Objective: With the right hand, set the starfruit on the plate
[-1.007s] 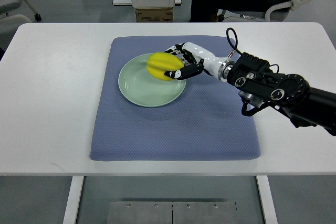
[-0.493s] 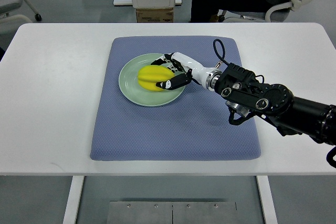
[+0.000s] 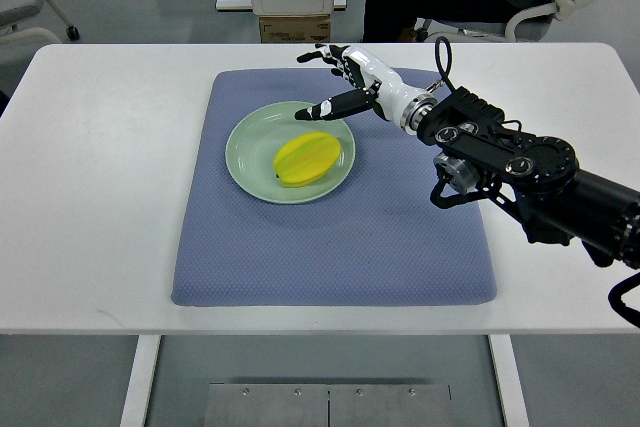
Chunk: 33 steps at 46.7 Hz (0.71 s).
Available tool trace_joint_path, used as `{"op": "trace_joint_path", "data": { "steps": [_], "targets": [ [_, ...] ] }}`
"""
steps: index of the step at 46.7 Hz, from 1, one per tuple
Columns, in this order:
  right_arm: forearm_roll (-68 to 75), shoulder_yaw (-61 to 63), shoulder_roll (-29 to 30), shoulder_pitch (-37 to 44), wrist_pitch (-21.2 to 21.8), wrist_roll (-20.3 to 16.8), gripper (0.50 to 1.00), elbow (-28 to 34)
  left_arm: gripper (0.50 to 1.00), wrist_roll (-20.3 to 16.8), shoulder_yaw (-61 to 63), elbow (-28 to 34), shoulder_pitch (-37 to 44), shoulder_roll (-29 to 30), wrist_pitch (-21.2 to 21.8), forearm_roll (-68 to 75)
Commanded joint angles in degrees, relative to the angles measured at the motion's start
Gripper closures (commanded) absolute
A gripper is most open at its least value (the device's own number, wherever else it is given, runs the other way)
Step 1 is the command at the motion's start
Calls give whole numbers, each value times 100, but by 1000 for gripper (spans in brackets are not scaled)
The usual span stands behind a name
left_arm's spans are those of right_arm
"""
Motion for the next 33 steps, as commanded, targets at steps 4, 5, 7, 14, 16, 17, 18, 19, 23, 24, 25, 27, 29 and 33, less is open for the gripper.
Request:
{"op": "trace_joint_path", "data": {
  "steps": [4, 5, 7, 14, 16, 17, 18, 19, 23, 24, 25, 27, 29, 33],
  "targets": [
    [198, 840, -179, -382, 14, -4, 500, 13, 500, -5, 8, 0, 0, 0, 0, -3],
    [269, 972, -196, -427, 14, -4, 500, 13, 500, 4, -1, 0, 0, 0, 0, -3],
    [453, 1227, -205, -506, 23, -4, 500, 13, 500, -5, -1, 0, 0, 0, 0, -3],
    [1244, 2027, -346, -778, 67, -4, 500, -13, 500, 4, -1, 0, 0, 0, 0, 6],
    [1429, 2186, -398, -875, 75, -4, 500, -13, 500, -5, -1, 0, 0, 0, 0, 6],
    [1482, 2247, -433, -919, 76, 5, 500, -13, 500, -5, -1, 0, 0, 0, 0, 6],
    [1534, 2309, -460, -963, 76, 5, 500, -13, 500, -5, -1, -9, 0, 0, 0, 6],
    [1570, 2362, -495, -1015, 84, 5, 500, -13, 500, -5, 8, 0, 0, 0, 0, -3],
    [1684, 2537, -583, -1200, 84, 5, 500, -13, 500, -5, -1, 0, 0, 0, 0, -3],
    [1693, 2599, -601, -1244, 84, 5, 500, -13, 500, 4, -1, 0, 0, 0, 0, -3],
    [1702, 2660, -618, -1305, 84, 13, 500, -13, 500, -4, 8, 0, 0, 0, 0, -3],
    [1711, 2810, -636, -1411, 84, 14, 500, -13, 500, 4, 8, -9, 0, 0, 0, 6],
    [1720, 2959, -645, -1516, 93, 22, 500, -22, 500, -4, -1, 0, 0, 0, 0, 6],
    [1720, 3240, -636, -1710, 93, 40, 500, -162, 500, -5, -1, 0, 0, 0, 0, 6]
  ]
}}
